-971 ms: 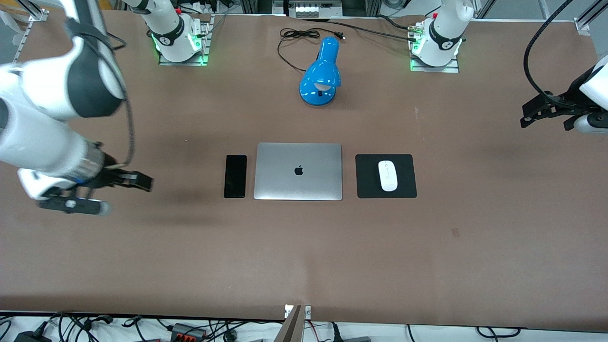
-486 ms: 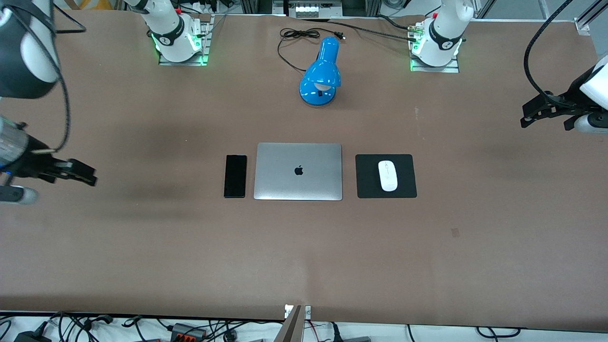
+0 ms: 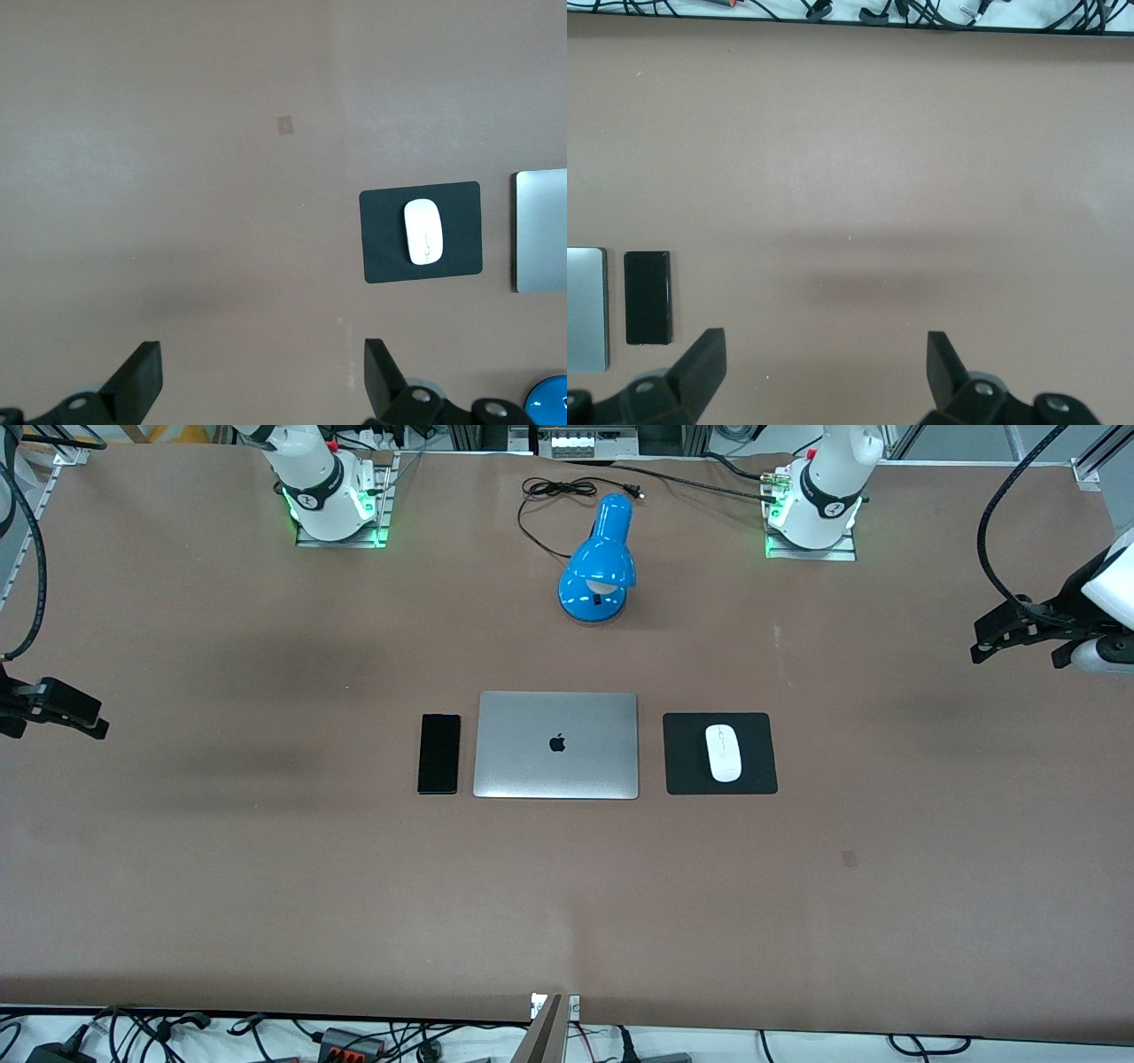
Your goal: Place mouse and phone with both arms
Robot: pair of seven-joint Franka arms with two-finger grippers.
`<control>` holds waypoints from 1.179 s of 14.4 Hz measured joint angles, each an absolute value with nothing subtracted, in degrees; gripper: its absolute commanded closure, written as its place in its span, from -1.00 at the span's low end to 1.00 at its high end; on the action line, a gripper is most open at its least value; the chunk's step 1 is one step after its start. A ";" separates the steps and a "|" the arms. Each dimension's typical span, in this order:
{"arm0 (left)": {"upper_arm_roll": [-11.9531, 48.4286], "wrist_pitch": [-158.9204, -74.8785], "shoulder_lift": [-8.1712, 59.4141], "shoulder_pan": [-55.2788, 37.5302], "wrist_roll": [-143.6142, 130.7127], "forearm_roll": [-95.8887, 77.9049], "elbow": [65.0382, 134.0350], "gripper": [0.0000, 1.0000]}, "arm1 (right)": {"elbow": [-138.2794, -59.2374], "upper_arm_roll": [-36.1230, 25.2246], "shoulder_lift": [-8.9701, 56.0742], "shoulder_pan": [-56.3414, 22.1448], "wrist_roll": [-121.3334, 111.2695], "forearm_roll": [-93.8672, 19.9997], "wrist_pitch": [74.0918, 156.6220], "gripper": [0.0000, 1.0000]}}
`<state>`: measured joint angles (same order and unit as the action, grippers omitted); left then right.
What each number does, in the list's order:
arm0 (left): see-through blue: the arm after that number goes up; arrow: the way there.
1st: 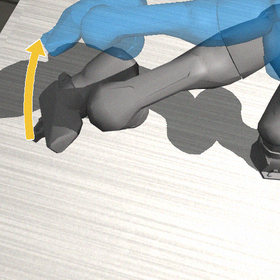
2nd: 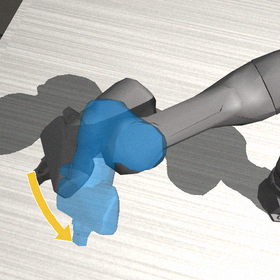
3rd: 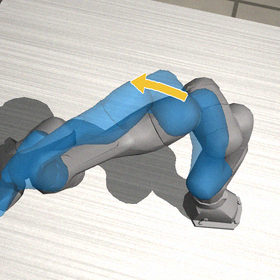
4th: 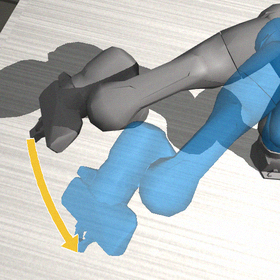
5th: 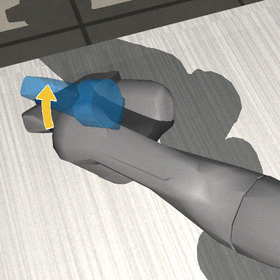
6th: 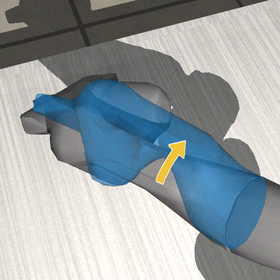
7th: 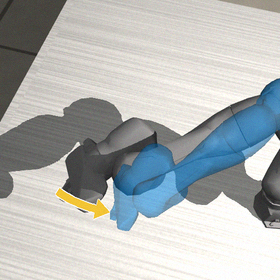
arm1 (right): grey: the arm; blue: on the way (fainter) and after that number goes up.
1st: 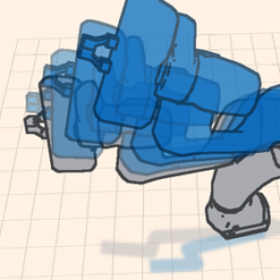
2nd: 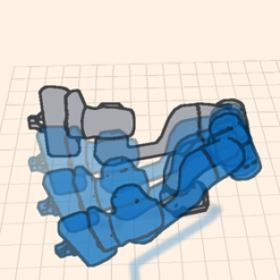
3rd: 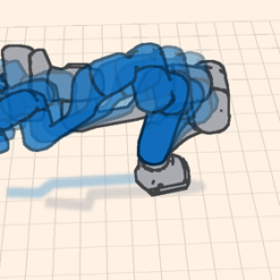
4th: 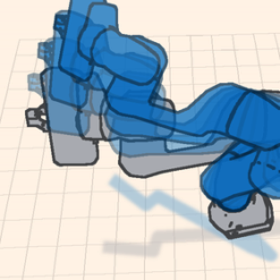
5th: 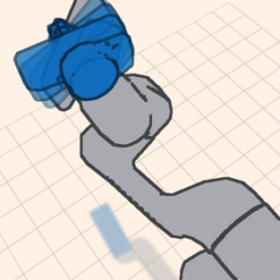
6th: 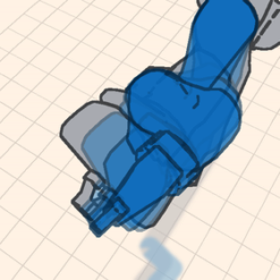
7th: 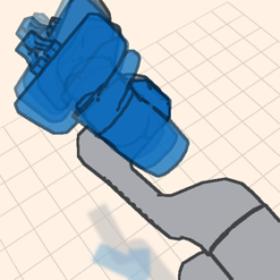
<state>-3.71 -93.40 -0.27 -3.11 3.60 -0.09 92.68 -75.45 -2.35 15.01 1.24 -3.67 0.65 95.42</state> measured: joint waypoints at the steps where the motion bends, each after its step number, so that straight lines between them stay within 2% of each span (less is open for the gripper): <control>1: -3.67 -93.40 -0.27 -3.11 3.60 -0.09 92.68 -1.00 | -76.61 -2.35 14.12 1.23 -3.66 0.65 95.32 -1.00; 7: -3.57 -93.40 -0.27 -3.12 3.60 -0.09 92.68 -1.00 | -90.80 -2.34 3.60 1.23 -2.07 0.66 96.69 -1.00; 11: -3.57 -93.40 -0.27 -3.12 3.59 -0.09 92.67 -1.00 | -97.86 -2.32 -0.36 1.23 -3.47 0.67 101.28 -1.00; 17: -3.57 -93.40 -0.27 -3.12 3.57 -0.09 92.65 -1.00 | -99.48 -2.38 -2.53 1.44 -3.94 0.70 100.21 -1.00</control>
<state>-3.57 -93.40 -0.27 -3.12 3.57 -0.09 92.65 -99.48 -2.38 -2.53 1.44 -3.94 0.70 100.21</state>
